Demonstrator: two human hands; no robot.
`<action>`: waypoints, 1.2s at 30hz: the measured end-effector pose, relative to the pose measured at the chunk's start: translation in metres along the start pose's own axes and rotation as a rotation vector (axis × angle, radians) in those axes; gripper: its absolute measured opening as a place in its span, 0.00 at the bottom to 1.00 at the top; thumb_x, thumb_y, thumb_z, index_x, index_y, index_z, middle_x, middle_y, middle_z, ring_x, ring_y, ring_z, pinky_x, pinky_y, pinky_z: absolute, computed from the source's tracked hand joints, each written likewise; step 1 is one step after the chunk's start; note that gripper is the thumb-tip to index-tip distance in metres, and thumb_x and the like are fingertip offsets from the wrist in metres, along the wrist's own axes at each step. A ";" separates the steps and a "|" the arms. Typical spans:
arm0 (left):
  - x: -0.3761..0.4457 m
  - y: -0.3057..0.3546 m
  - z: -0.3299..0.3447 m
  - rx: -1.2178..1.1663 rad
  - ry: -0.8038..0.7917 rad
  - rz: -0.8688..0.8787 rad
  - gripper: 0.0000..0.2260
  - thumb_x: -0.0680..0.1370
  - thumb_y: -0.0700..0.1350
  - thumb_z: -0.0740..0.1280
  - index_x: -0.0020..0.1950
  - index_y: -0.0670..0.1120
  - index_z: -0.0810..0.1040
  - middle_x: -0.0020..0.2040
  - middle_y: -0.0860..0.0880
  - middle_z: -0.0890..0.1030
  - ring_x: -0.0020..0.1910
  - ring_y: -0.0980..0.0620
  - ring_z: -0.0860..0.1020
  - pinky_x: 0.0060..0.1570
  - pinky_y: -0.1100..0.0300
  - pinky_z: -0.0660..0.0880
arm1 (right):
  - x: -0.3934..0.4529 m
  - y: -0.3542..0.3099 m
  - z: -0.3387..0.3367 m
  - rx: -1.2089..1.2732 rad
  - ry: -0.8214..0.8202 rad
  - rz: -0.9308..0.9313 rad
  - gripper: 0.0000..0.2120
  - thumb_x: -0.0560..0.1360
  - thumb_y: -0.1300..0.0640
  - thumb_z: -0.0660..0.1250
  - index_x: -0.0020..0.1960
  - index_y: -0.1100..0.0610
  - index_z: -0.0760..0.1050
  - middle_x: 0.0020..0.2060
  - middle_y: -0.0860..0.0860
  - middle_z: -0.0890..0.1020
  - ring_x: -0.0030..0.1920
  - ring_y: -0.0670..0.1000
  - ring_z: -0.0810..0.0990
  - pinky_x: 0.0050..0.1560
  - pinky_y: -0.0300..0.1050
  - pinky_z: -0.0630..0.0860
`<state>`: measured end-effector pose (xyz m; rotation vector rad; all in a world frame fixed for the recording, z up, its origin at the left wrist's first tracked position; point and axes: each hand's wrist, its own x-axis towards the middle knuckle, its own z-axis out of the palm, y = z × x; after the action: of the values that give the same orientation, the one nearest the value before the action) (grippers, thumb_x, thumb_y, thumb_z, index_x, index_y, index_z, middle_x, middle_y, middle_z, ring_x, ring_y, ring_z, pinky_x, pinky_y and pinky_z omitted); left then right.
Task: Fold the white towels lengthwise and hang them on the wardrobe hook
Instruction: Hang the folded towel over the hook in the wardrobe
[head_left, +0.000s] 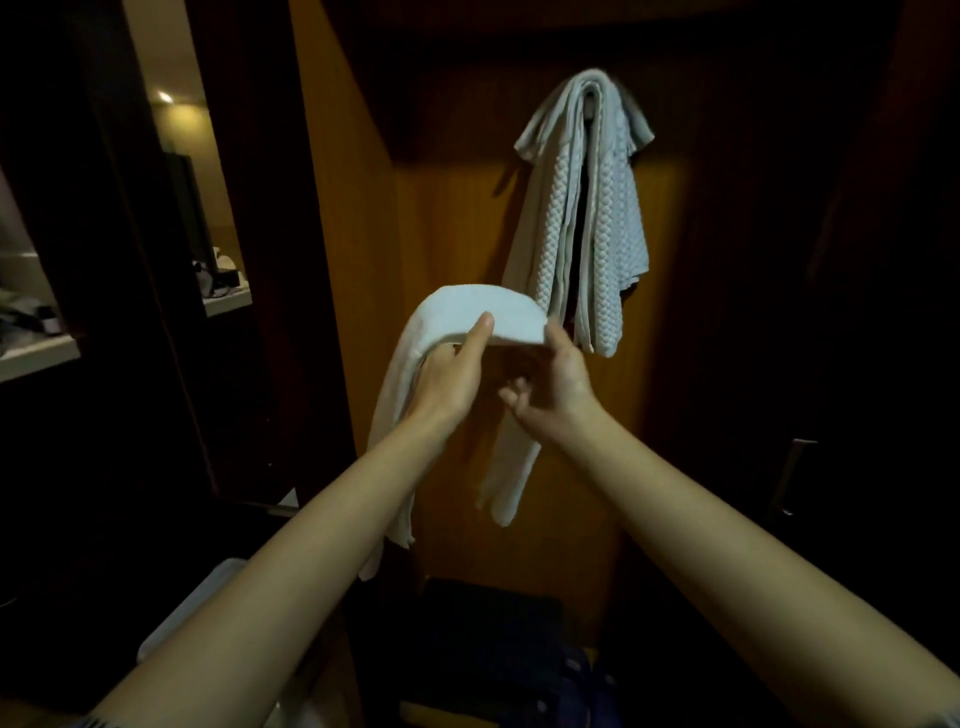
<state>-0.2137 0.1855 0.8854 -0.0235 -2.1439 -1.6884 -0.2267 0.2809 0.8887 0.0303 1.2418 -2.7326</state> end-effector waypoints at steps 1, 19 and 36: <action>0.005 0.003 0.001 -0.032 -0.007 0.005 0.24 0.79 0.60 0.56 0.70 0.49 0.69 0.68 0.49 0.72 0.66 0.50 0.70 0.61 0.58 0.64 | -0.002 -0.012 0.007 0.084 0.048 -0.019 0.23 0.79 0.45 0.59 0.70 0.55 0.67 0.63 0.53 0.74 0.58 0.51 0.74 0.60 0.48 0.69; 0.178 0.111 0.045 -0.525 -0.010 -0.109 0.29 0.78 0.63 0.56 0.73 0.47 0.62 0.72 0.43 0.66 0.72 0.44 0.63 0.72 0.48 0.55 | 0.065 -0.214 0.054 -0.140 0.159 -0.450 0.12 0.80 0.62 0.58 0.62 0.64 0.70 0.47 0.60 0.80 0.36 0.52 0.80 0.26 0.42 0.77; 0.363 0.180 0.096 -0.402 -0.206 -0.165 0.19 0.80 0.53 0.51 0.57 0.44 0.76 0.52 0.46 0.77 0.61 0.43 0.72 0.63 0.48 0.63 | 0.204 -0.344 0.063 -0.243 0.047 -0.409 0.14 0.82 0.54 0.54 0.44 0.62 0.71 0.38 0.57 0.80 0.32 0.50 0.81 0.26 0.38 0.76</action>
<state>-0.5283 0.2380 1.1523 -0.1447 -1.9501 -2.2789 -0.4729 0.4328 1.1727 -0.2082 1.7566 -2.8936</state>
